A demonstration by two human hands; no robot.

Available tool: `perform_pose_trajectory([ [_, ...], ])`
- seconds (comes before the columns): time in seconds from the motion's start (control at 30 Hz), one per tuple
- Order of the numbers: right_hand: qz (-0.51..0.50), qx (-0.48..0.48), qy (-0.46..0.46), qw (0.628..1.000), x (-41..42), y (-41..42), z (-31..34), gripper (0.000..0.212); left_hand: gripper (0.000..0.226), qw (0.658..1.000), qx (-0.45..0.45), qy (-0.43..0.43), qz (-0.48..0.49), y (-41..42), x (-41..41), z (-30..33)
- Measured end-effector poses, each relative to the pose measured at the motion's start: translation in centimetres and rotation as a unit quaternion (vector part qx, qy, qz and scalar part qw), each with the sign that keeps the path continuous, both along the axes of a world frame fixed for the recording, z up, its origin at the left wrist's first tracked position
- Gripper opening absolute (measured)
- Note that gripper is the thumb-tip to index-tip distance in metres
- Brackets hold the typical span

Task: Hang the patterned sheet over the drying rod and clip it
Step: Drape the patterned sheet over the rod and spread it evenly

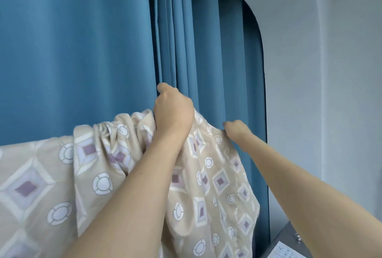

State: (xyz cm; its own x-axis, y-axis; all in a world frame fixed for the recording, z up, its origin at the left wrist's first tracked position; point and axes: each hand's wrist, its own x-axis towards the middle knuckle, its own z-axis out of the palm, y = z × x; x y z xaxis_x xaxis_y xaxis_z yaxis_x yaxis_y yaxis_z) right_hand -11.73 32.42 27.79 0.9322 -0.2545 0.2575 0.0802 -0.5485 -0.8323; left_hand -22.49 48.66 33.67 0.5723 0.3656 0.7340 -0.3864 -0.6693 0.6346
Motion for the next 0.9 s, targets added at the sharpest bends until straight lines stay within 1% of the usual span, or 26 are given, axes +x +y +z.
perform_pose_trajectory([
  [0.03, -0.005, 0.052, -0.062, 0.997, -0.1, 0.4, 0.4, 0.039, 0.008, 1.000, 0.015, 0.025, 0.004, 0.2, 0.0, 0.0],
  [0.07, 0.021, 0.091, -0.110, 0.989, -0.2, 1.0, 0.9, 0.043, 0.006, 0.998, 0.036, 0.053, 0.013, 0.5, -0.1, 0.2],
  [0.1, 0.066, 0.103, -0.130, 0.984, -0.4, 1.6, 1.4, 0.045, 0.006, 0.995, 0.060, 0.079, 0.022, 0.9, -0.3, 0.4],
  [0.13, 0.109, 0.077, -0.131, 0.982, -0.8, 2.4, 1.7, 0.046, 0.007, 0.991, 0.082, 0.099, 0.030, 1.3, -0.5, 0.4],
  [0.2, 0.137, -0.018, -0.122, 0.983, -1.4, 4.1, 1.7, 0.052, 0.011, 0.985, 0.119, 0.118, 0.038, 1.7, -1.1, 0.5],
  [0.23, 0.127, -0.037, -0.129, 0.983, -1.4, 4.8, 1.5, 0.053, 0.013, 0.982, 0.135, 0.122, 0.041, 1.9, -1.5, 0.4],
  [0.27, 0.118, -0.034, -0.152, 0.981, -1.5, 5.5, 1.1, 0.053, 0.015, 0.979, 0.151, 0.128, 0.048, 2.0, -2.0, 0.4],
  [0.33, 0.095, 0.019, -0.192, 0.977, -1.5, 6.3, -0.3, 0.050, 0.017, 0.966, 0.203, 0.140, 0.077, 2.5, -3.2, 0.2],
  [0.4, 0.069, 0.081, -0.213, 0.971, -1.8, 6.7, -1.6, 0.046, 0.019, 0.943, 0.277, 0.150, 0.108, 3.3, -4.1, -0.3],
  [0.47, 0.050, 0.109, -0.224, 0.967, -2.0, 6.9, -2.1, 0.044, 0.018, 0.928, 0.326, 0.149, 0.102, 4.2, -5.2, -0.8],
  [0.5, 0.046, 0.108, -0.222, 0.968, -2.1, 6.9, -2.0, 0.044, 0.013, 0.922, 0.348, 0.145, 0.090, 4.6, -5.9, -1.0],
  [0.57, 0.051, 0.084, -0.213, 0.972, -2.2, 6.9, -1.6, 0.044, 0.008, 0.906, 0.394, 0.119, 0.094, 5.6, -7.5, -1.1],
  [0.63, 0.054, 0.038, -0.218, 0.974, -2.2, 6.8, -1.2, 0.047, 0.010, 0.887, 0.431, 0.072, 0.150, 6.9, -8.9, -0.9],
  [0.67, 0.055, 0.015, -0.230, 0.972, -2.4, 6.8, -0.9, 0.047, 0.009, 0.881, 0.435, 0.059, 0.179, 7.9, -9.3, -0.8],
  [0.73, 0.067, -0.032, -0.264, 0.962, -3.5, 7.4, 0.0, 0.049, 0.009, 0.878, 0.425, 0.090, 0.201, 9.8, -9.7, -0.6],
  [0.8, 0.098, -0.088, -0.311, 0.941, -5.0, 8.8, 1.1, 0.050, 0.020, 0.882, 0.413, 0.140, 0.176, 11.2, -9.9, -1.0],
  [0.83, 0.117, -0.115, -0.331, 0.929, -6.0, 9.7, 1.6, 0.048, 0.026, 0.886, 0.410, 0.143, 0.166, 11.7, -10.0, -1.3],
  [0.9, 0.140, -0.168, -0.365, 0.905, -7.6, 11.7, 2.3, 0.048, 0.029, 0.884, 0.419, 0.112, 0.176, 11.9, -10.0, -2.1],
])
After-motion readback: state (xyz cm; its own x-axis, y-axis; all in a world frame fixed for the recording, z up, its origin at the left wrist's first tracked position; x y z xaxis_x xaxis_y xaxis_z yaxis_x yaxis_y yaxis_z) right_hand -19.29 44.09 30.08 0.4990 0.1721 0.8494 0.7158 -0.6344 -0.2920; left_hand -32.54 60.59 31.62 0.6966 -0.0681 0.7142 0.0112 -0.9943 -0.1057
